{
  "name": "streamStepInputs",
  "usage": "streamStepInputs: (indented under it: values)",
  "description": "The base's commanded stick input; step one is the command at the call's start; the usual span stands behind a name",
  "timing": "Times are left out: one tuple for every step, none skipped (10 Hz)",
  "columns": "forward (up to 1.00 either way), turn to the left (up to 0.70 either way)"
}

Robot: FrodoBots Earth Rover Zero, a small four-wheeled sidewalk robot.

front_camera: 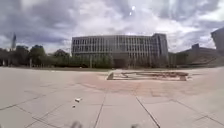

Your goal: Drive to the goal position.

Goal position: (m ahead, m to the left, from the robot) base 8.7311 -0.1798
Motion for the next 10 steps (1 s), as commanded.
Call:
streamStepInputs:
  values:
    - [0.70, 0.00]
    - [0.70, 0.00]
    - [0.70, 0.00]
    - [0.70, 0.00]
    - [0.70, 0.00]
    - [0.70, 0.00]
    - [0.70, 0.00]
    - [0.70, 0.00]
    - [0.70, 0.00]
    - [0.70, 0.00]
